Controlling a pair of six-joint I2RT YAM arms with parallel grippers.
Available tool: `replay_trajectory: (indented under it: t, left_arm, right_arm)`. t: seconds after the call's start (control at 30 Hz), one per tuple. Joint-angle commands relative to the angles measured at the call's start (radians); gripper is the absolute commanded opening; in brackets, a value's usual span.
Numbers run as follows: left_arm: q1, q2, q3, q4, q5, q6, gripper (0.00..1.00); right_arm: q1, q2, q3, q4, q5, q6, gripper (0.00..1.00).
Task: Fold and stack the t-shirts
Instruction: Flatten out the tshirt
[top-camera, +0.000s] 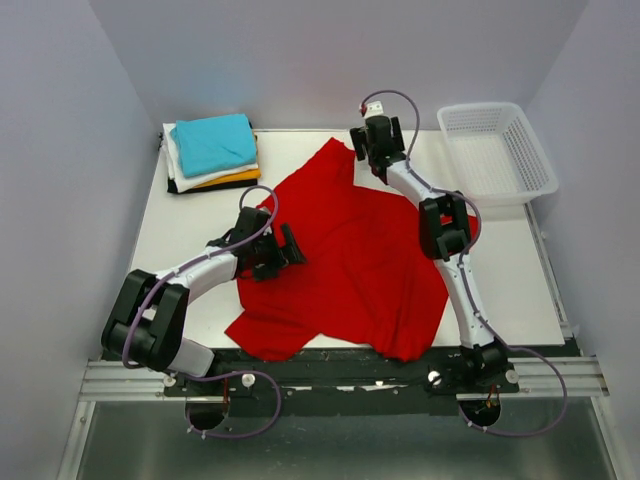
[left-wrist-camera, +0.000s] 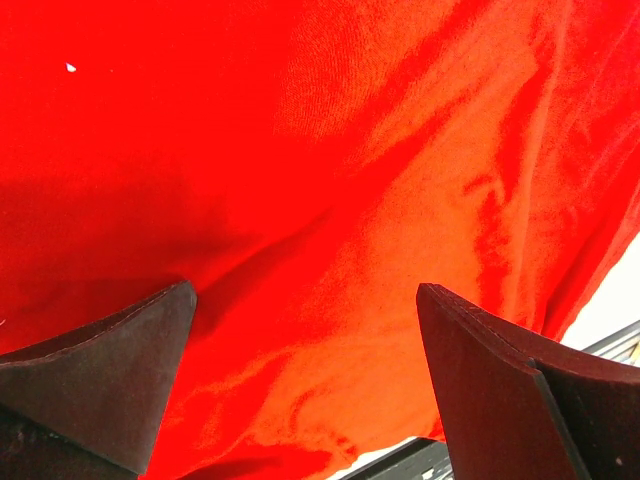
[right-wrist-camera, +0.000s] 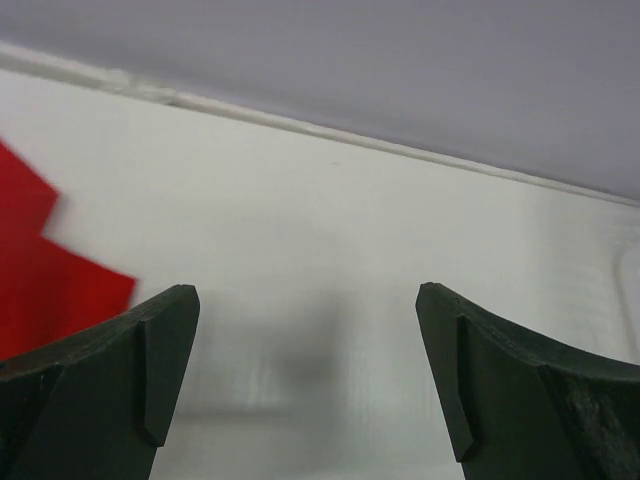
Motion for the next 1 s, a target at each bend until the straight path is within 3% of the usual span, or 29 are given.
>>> replay_trajectory:
  t: [0.0,0.1,0.3,0.47,0.57,0.7,0.97]
  left_arm:
    - [0.005,0.009,-0.052,-0.153,-0.058,0.01,0.99]
    - [0.005,0.003,-0.042,-0.151,-0.052,0.011,0.99]
    - [0.005,-0.004,-0.012,-0.14,-0.039,0.016,0.99]
    - [0.005,0.004,-0.013,-0.118,-0.013,0.014,0.99]
    - [0.005,0.01,-0.016,-0.118,-0.012,0.016,0.99]
    - [0.006,0.014,-0.016,-0.117,-0.011,0.016,0.99]
    - [0.005,0.009,-0.036,-0.116,-0.022,0.01,0.99]
  right_arm:
    - [-0.047,0.001,0.036,-0.032,0.097,0.124,1.0]
    - [-0.049,-0.085,-0.065,-0.016,-0.055,0.107,1.0]
    - [-0.046,-0.229,-0.175,-0.084,-0.341,0.267,1.0]
    - [-0.042,-0.241,-0.235,-0.007,-0.706,0.387,1.0]
    - [-0.036,-0.162,-0.149,-0.03,-0.874,0.467,1.0]
    - [-0.021,-0.064,-0.027,-0.087,-0.857,0.493,1.0]
    - [-0.022,-0.013,-0.04,-0.085,-0.698,0.462,1.0]
